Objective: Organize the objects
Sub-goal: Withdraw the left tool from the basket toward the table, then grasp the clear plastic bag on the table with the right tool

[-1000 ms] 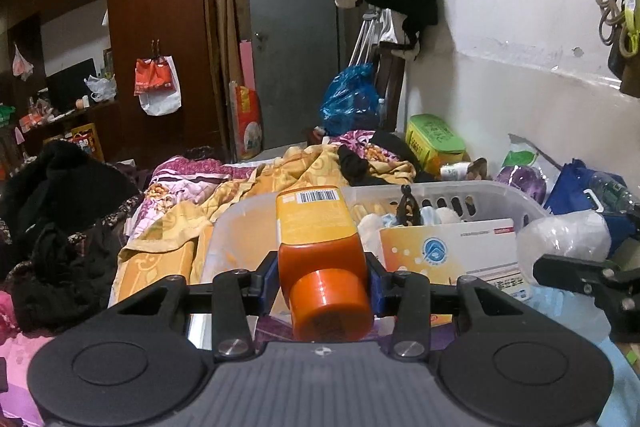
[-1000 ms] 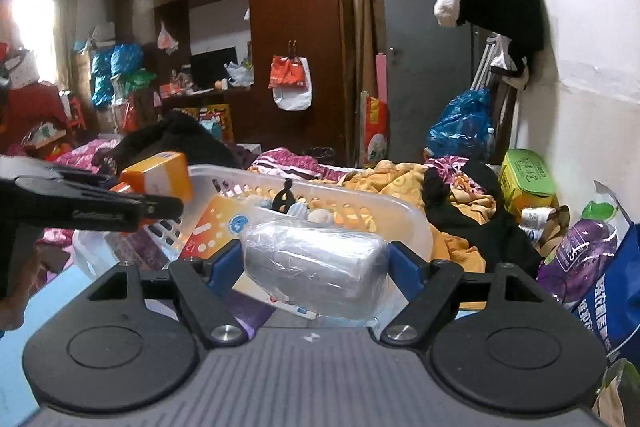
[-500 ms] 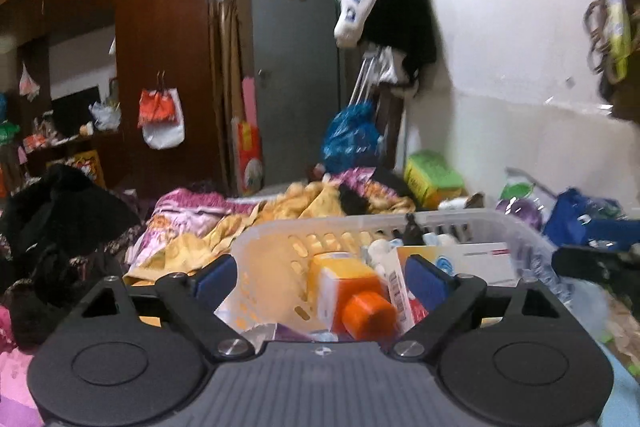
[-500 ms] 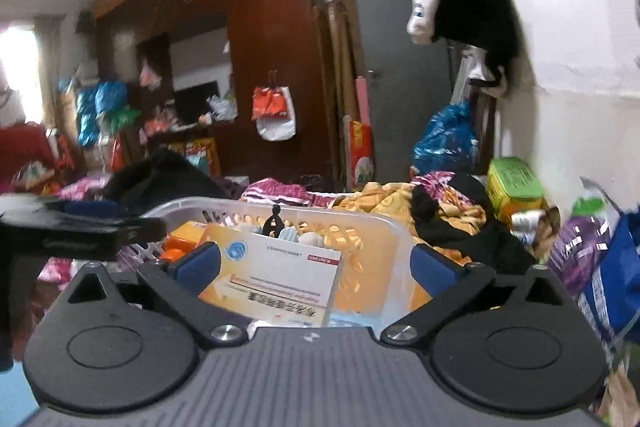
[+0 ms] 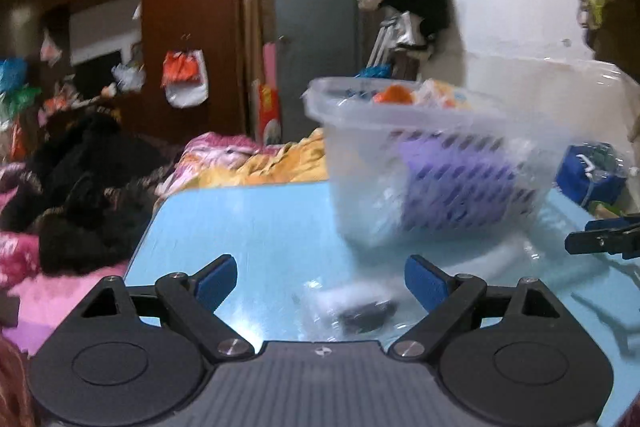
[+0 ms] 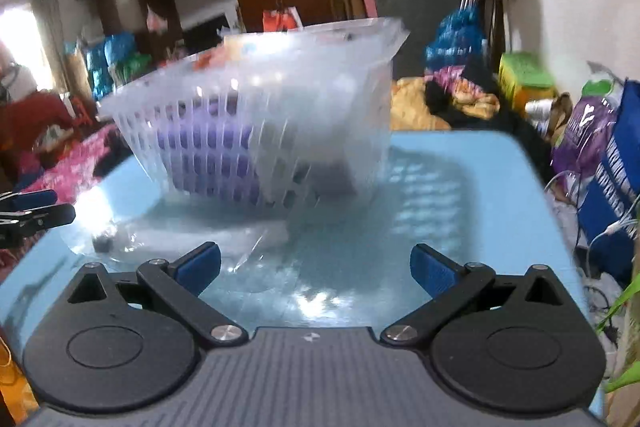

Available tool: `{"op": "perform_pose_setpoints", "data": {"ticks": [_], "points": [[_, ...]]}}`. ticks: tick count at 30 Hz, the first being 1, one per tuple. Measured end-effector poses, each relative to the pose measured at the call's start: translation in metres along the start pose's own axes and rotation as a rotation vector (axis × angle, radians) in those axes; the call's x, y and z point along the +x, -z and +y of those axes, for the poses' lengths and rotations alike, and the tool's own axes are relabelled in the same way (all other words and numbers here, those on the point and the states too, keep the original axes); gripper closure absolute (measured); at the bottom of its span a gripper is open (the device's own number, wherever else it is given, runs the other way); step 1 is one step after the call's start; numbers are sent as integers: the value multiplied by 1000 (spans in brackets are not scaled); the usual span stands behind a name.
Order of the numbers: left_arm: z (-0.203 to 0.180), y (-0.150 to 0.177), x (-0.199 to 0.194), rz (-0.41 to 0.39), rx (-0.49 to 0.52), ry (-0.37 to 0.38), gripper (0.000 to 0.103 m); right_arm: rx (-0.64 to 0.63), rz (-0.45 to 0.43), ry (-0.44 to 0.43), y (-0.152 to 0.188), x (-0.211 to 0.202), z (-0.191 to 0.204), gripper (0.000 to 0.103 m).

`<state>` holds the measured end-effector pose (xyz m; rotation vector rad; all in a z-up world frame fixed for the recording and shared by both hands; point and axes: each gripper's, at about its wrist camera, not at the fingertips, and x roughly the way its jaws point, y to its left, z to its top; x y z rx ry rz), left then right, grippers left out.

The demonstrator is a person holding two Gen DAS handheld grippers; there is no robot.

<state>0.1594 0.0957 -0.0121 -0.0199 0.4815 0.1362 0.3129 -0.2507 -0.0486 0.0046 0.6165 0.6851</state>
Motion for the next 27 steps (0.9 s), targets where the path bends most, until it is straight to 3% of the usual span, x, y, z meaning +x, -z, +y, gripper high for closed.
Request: {"op": "perform_pose_setpoints", "data": {"ticks": [7, 18, 27], "points": [[5, 10, 17, 65, -12, 21, 10, -15, 56, -4, 7, 22, 13, 0], [0, 18, 41, 173, -26, 59, 10, 13, 47, 1, 0, 34, 17, 0], [-16, 16, 45, 185, 39, 65, 14, -119, 79, -1, 3, 36, 41, 6]]}}
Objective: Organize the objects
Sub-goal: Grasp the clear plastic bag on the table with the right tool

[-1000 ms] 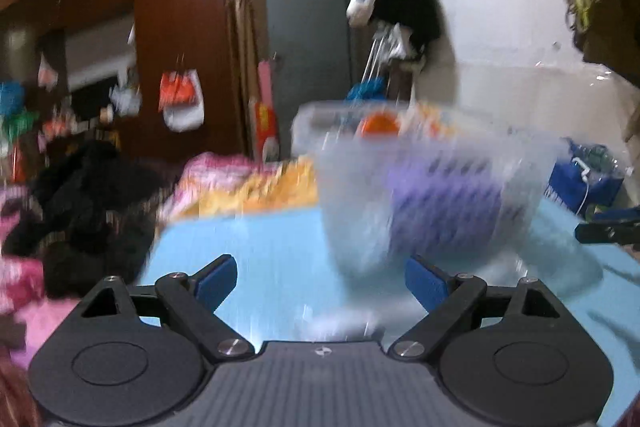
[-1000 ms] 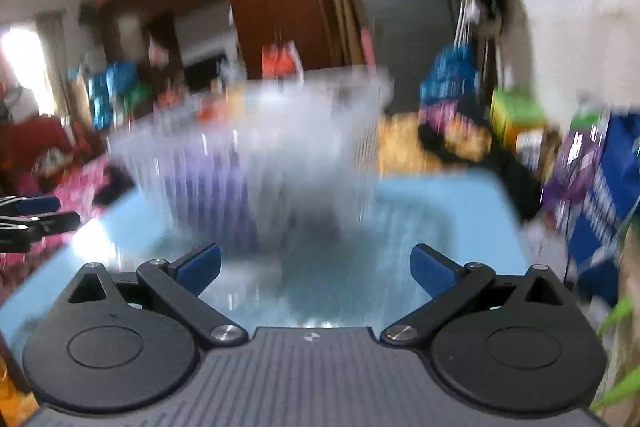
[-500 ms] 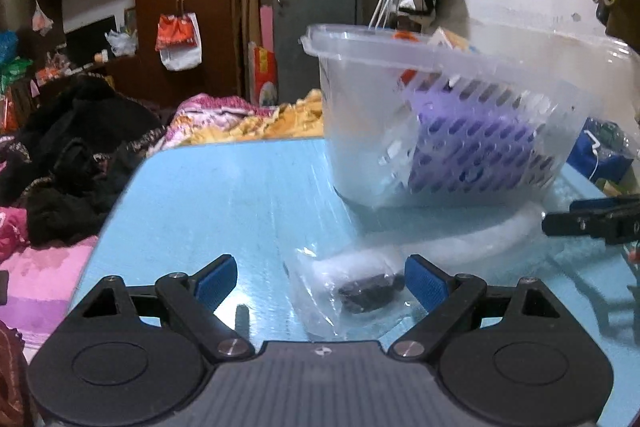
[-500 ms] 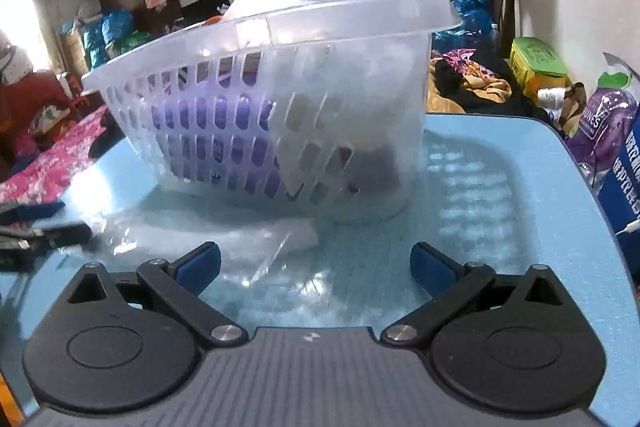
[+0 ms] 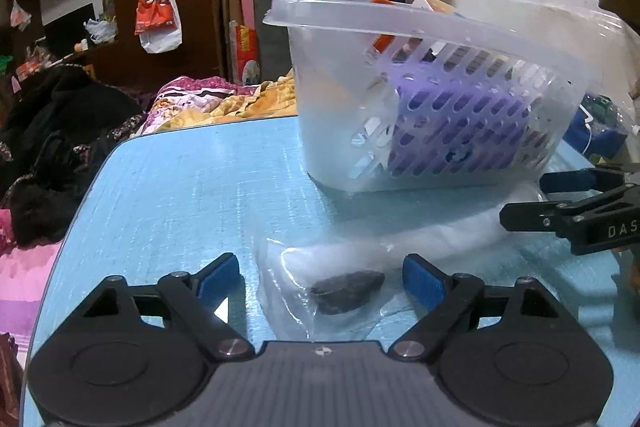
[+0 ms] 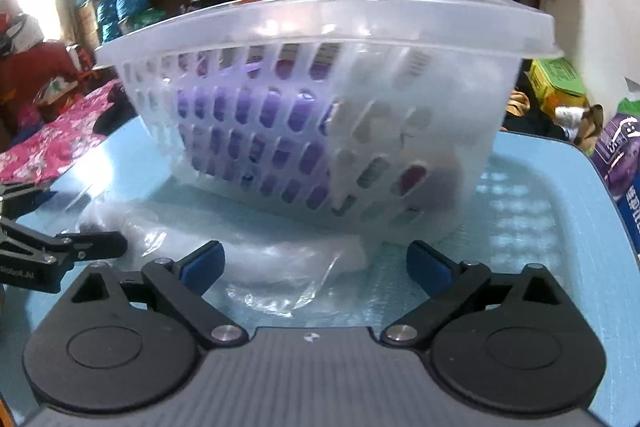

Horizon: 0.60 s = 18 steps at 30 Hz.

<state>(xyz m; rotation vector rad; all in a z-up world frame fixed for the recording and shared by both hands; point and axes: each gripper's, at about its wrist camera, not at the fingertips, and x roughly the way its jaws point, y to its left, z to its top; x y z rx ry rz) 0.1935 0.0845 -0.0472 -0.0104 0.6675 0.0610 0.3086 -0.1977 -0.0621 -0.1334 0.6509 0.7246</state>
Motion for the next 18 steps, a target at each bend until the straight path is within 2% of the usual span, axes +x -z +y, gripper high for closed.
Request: {"op": "perform_pose_setpoints", "data": {"ticks": [2, 4, 9, 11, 12, 13, 14, 16, 18], "points": [[-2, 0, -2, -7, 14, 10, 20, -27, -2, -11, 1, -2, 3, 16], [-5, 0, -3, -13, 27, 14, 29, -44, -5, -17, 4, -6, 5, 21], [-10, 0, -6, -20, 46, 21, 35, -66, -10, -41, 2, -9, 5, 32], [-9, 0, -6, -23, 41, 27, 36, -75, -16, -63, 3, -12, 6, 48], [-8, 1, -8, -29, 36, 32, 39, -71, -19, -85, 4, -15, 8, 54], [-7, 1, -8, -35, 30, 38, 44, -74, -19, -105, 5, -16, 8, 65], [-6, 1, -9, -41, 19, 43, 46, -76, -21, -110, 5, -17, 10, 69], [-4, 1, -12, -60, 4, 42, 61, -102, -31, -96, 6, -19, 16, 75], [-4, 1, -15, -80, -1, 60, 68, -112, -38, -91, 7, -20, 20, 79]]}}
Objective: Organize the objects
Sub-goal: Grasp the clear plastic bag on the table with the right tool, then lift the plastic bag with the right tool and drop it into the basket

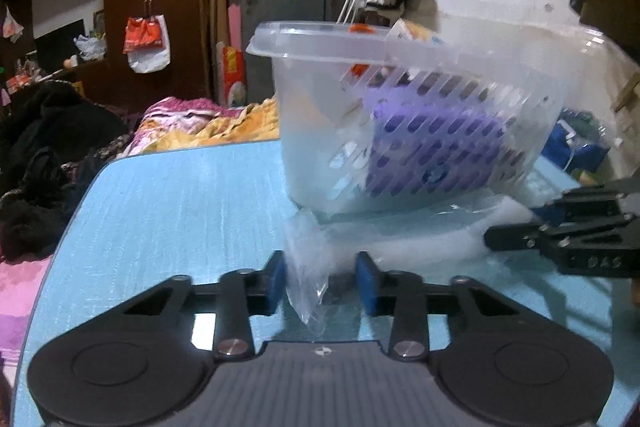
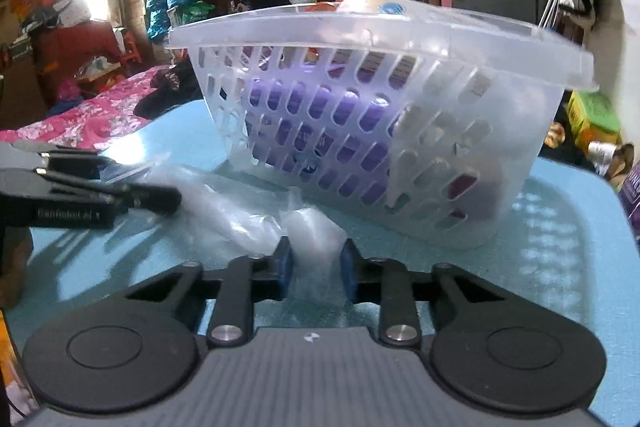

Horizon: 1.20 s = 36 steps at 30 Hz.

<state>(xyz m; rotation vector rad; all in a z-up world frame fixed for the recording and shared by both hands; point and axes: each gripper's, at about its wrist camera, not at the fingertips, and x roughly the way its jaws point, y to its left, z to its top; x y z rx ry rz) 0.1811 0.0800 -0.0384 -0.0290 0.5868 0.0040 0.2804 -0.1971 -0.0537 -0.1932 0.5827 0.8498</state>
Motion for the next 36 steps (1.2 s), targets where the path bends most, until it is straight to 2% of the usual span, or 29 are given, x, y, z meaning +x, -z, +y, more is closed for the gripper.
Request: {"op": "perform_pose_setpoints", "data": {"ticks": [4, 12, 19, 26, 30, 36], "points": [[-3, 1, -7, -32, 4, 23, 76, -16, -27, 17, 3, -7, 5, 80], [-13, 3, -37, -155, -15, 79, 78, -31, -127, 23, 4, -40, 13, 80], [-25, -17, -77, -266, 12, 94, 78, -43, -233, 16, -17, -76, 19, 80], [-40, -61, -105, -363, 56, 86, 78, -51, -330, 45, -63, -104, 15, 80], [-50, -98, -108, -427, 82, 46, 77, -53, -367, 80, -91, -106, 11, 80], [-52, -148, -78, -418, 84, 12, 77, -31, -367, 124, -126, -84, -8, 80]]}}
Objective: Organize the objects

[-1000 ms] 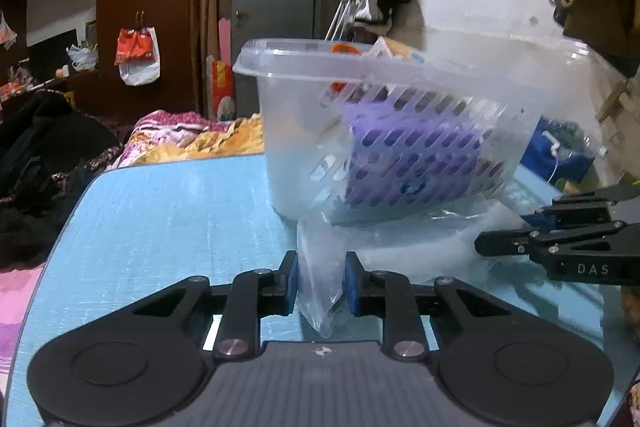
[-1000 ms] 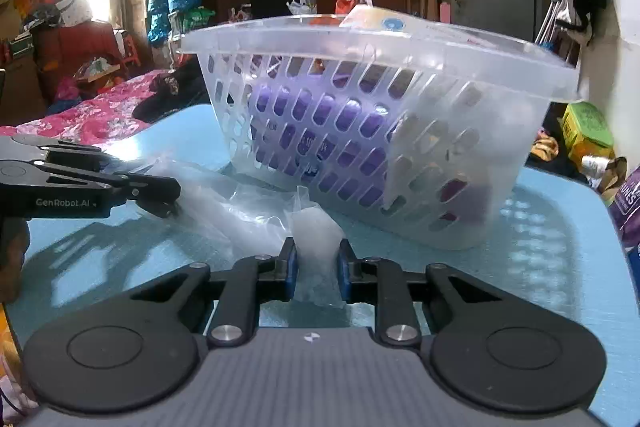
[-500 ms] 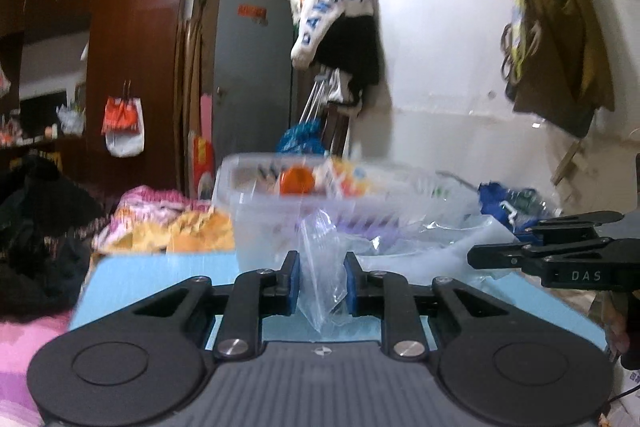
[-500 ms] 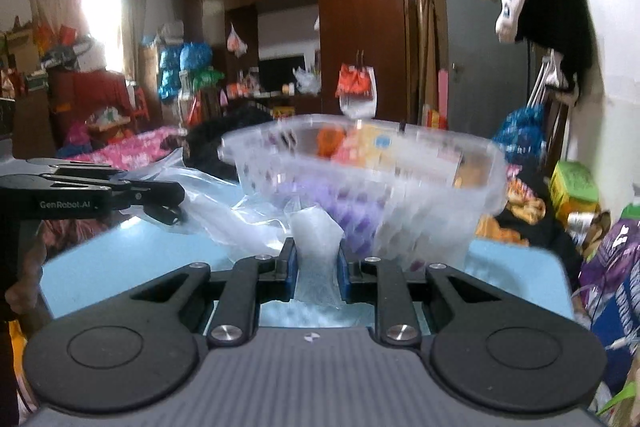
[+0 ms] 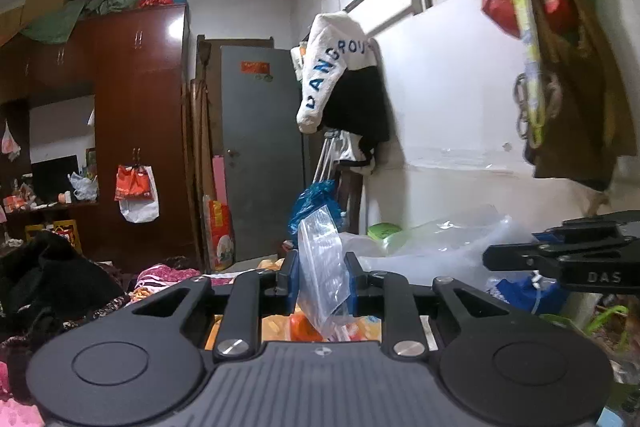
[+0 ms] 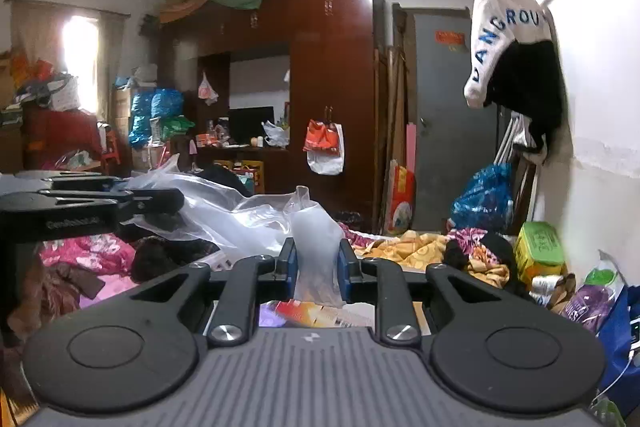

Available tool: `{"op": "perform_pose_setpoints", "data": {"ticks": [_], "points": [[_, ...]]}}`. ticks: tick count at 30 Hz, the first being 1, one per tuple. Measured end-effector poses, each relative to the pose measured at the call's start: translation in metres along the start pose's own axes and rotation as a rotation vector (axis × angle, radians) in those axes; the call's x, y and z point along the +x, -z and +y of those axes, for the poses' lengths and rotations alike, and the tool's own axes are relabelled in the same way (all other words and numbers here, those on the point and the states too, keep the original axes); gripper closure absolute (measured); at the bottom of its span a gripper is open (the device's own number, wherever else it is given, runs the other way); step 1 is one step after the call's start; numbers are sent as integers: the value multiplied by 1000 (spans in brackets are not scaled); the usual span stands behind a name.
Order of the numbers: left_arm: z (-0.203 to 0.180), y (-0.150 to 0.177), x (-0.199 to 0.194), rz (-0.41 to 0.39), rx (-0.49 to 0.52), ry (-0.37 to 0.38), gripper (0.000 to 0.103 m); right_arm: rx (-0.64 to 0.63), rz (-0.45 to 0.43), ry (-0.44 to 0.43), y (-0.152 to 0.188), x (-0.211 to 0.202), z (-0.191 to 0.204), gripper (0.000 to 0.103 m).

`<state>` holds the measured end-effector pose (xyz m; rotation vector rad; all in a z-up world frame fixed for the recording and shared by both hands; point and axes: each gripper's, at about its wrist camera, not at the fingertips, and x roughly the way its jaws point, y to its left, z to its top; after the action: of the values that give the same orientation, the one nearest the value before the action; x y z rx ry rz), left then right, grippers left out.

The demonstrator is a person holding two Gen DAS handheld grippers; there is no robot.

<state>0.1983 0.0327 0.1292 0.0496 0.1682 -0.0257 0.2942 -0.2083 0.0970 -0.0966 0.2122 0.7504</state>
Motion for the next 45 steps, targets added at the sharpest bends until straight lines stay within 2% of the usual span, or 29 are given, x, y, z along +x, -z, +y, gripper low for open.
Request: {"op": "perform_pose_setpoints", "data": {"ticks": [8, 11, 22, 24, 25, 26, 27, 28, 29, 30, 31, 34, 38, 41, 42, 43, 45], "points": [[20, 7, 65, 82, -36, 4, 77, 24, 77, 33, 10, 46, -12, 80], [19, 15, 77, 101, -27, -7, 77, 27, 95, 37, 17, 55, -14, 80], [19, 26, 87, 134, -6, -28, 77, 29, 125, 25, 25, 53, -15, 80], [18, 27, 88, 132, -2, -35, 76, 19, 138, 35, 25, 58, -16, 77], [19, 28, 90, 135, 1, -38, 75, 16, 147, 41, 26, 60, -15, 71], [18, 30, 91, 137, 14, -51, 73, 13, 149, 51, 27, 61, -15, 62], [17, 32, 93, 138, 39, -82, 67, 8, 146, 69, 28, 64, -16, 57], [16, 34, 96, 142, 56, -104, 60, 1, 147, 87, 29, 66, -18, 44], [17, 35, 98, 146, 60, -113, 54, -3, 147, 102, 31, 67, -20, 37], [19, 36, 99, 149, 58, -112, 38, -2, 145, 111, 33, 66, -20, 37], [21, 37, 99, 144, 55, -116, 28, 4, 148, 118, 34, 65, -22, 34], [24, 36, 91, 114, 62, -141, 20, 18, 132, 129, 34, 58, -26, 17], [22, 29, 77, 84, 92, -155, 19, 13, 73, 146, 28, 40, -22, 0], [18, 27, 58, 43, 112, -137, 11, -2, 22, 142, 27, 26, -18, 0], [18, 27, 51, 42, 108, -108, 5, 0, 26, 144, 27, 22, -17, 0], [18, 27, 48, 54, 97, -82, 1, 1, 36, 145, 26, 21, -18, 0], [17, 27, 43, 91, 80, -38, 1, -4, 63, 148, 26, 19, -16, 0]]}}
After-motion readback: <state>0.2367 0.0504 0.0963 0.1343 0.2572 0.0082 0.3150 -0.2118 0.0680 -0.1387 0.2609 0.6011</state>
